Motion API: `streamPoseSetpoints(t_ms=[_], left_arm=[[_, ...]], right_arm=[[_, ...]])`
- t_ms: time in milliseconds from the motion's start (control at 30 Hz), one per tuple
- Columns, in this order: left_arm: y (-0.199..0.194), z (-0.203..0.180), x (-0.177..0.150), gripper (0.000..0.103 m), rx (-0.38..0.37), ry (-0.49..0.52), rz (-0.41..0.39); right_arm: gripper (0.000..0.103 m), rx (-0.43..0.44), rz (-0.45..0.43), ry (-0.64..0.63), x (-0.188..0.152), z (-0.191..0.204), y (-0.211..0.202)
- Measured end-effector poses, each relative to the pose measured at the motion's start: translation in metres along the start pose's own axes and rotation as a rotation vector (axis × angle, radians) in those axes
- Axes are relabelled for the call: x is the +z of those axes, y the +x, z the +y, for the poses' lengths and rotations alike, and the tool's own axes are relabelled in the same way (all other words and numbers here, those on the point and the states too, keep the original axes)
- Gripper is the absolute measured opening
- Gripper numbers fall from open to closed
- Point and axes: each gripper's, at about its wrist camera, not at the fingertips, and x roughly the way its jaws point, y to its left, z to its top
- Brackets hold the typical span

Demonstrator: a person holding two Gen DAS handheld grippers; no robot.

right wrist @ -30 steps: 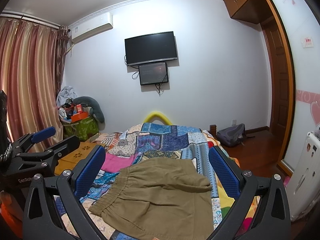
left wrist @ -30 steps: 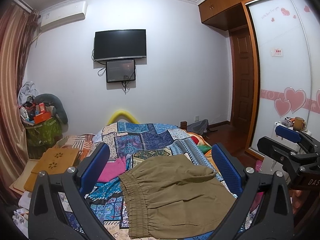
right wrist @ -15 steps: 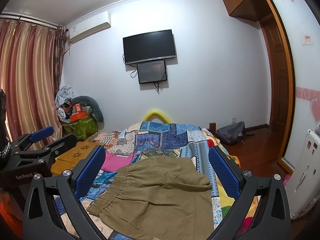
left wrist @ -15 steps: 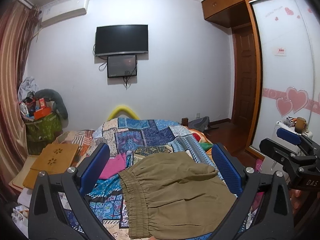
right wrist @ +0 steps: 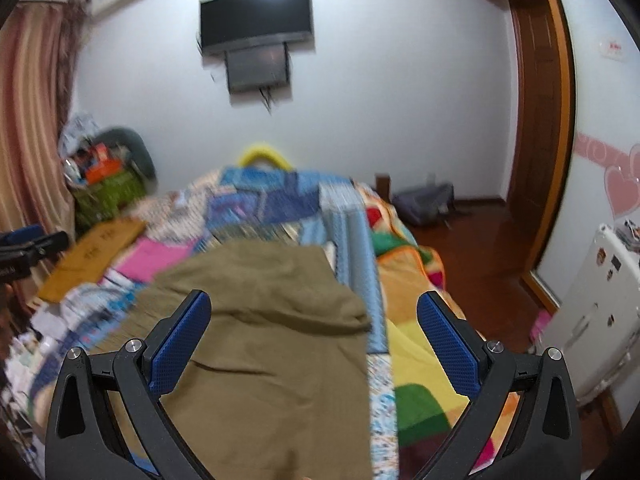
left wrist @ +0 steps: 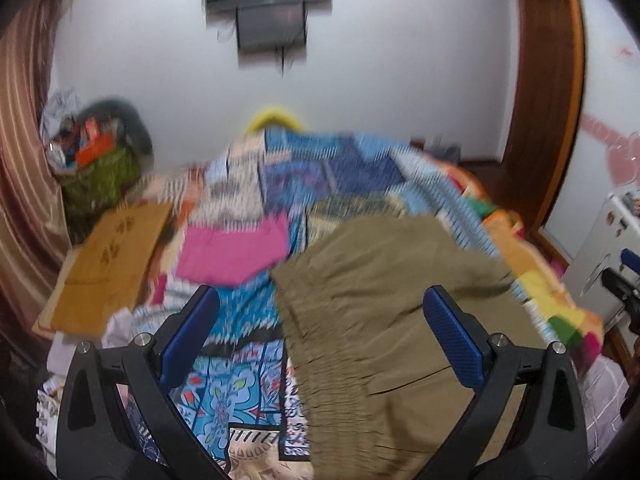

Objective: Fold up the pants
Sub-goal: 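Lower both tools onto the olive pants, left at the waistband, right at a leg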

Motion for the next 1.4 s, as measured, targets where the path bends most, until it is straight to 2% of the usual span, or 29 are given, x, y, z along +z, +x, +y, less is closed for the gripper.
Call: streamPoseSetpoints(t_ms=[200,400,433,467,500,600,733,800,867,1000,1167,1233,1333,1400], left_arm=[[0.075,0.019,-0.017,0.103,0.022,-0.029,0.18],[0.126,0.023,-0.033,0.103,-0.006,-0.005,0.299],[0.13,0.022,-0.035,0.103,-0.009,0.0,0.31],[0.135,0.021,-0.037,0.103,-0.016,0.005,0.323],[0.141,0.02,-0.039,0.1,-0.026,0.008,0.335],[0.153,0.018,-0.043,0.089,-0.05,0.016,0.374],[0.162,0.019,-0.044,0.088,-0.085,0.003,0.378],[0.164,0.018,-0.045,0.088,-0.09,0.013,0.373],[0.165,0.018,-0.047,0.088,-0.091,0.024,0.365],[0.165,0.021,-0.048,0.088,-0.094,0.03,0.357],[0.162,0.027,-0.05,0.088,-0.075,0.046,0.341],[0.16,0.028,-0.051,0.088,-0.061,0.058,0.331],[0.159,0.028,-0.052,0.089,-0.039,0.077,0.321],[0.157,0.032,-0.053,0.088,0.064,0.104,0.299]], right_arm=[[0.102,-0.067,0.196,-0.001,-0.021,-0.036,0.068],[0.102,-0.087,0.319,-0.045,-0.043,-0.053,0.121],[0.1,-0.09,0.33,-0.058,-0.045,-0.054,0.128],[0.098,-0.064,0.298,-0.083,-0.046,-0.055,0.137],[0.096,-0.063,0.31,-0.102,-0.047,-0.054,0.147],[0.082,-0.051,0.334,-0.138,-0.048,-0.052,0.169],[0.071,-0.002,0.354,-0.181,-0.044,-0.049,0.193],[0.062,0.034,0.37,-0.206,-0.043,-0.046,0.204],[0.048,0.078,0.395,-0.209,-0.045,-0.046,0.214],[0.041,0.134,0.407,-0.147,-0.048,-0.048,0.222],[0.033,0.131,0.428,-0.095,-0.049,-0.056,0.223],[0.032,0.122,0.432,-0.093,-0.049,-0.056,0.223],[0.022,0.089,0.44,-0.066,-0.048,-0.06,0.225],[0.022,0.098,0.452,-0.022,-0.047,-0.066,0.226]])
